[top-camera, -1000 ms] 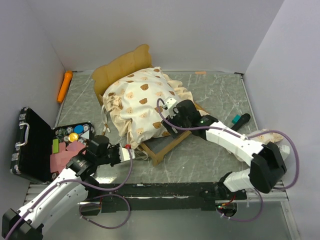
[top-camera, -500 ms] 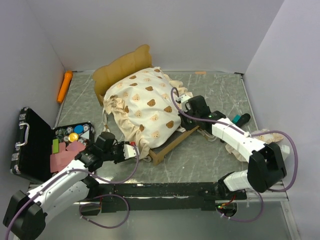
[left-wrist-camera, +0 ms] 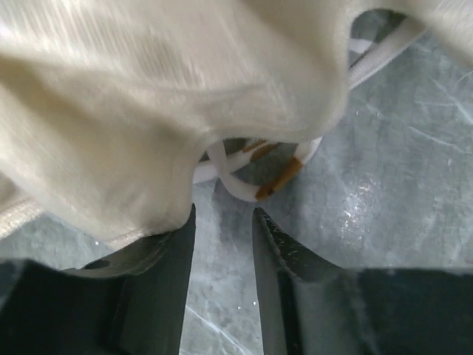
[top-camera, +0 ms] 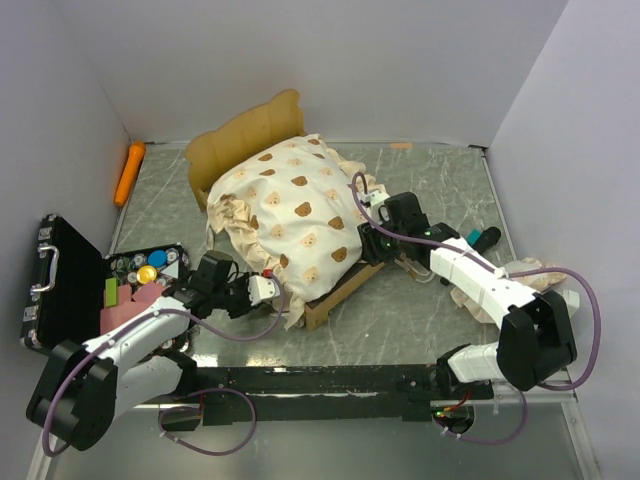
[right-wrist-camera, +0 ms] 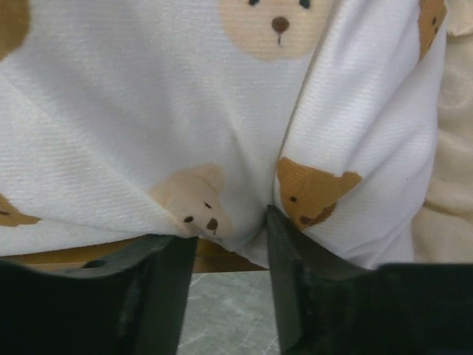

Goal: Set up the pet bed

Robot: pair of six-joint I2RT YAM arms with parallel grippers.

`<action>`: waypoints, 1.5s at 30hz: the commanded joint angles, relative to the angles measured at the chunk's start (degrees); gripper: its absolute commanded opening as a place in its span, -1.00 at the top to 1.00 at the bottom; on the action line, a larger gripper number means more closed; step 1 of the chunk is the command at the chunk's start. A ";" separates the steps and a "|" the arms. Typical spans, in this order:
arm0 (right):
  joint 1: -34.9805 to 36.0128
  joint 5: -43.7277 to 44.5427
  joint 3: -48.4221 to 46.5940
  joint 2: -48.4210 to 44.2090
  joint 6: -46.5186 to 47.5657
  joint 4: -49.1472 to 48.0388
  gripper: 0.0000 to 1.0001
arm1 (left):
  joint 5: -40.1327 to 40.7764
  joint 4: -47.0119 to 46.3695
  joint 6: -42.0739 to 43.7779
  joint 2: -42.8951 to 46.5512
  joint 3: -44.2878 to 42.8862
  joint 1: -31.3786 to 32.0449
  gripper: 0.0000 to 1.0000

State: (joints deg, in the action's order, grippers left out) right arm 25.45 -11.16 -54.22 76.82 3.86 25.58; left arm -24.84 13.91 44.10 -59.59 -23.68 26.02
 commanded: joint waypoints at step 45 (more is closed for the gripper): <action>29.04 3.51 3.24 -8.52 -2.10 -7.30 -0.47 | -15.41 8.59 6.87 1.05 -2.96 3.67 -0.08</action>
State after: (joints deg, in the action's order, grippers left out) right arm 54.24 -6.07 -52.64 70.72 -0.62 20.34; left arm -35.75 20.56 45.01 -63.86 -27.88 25.36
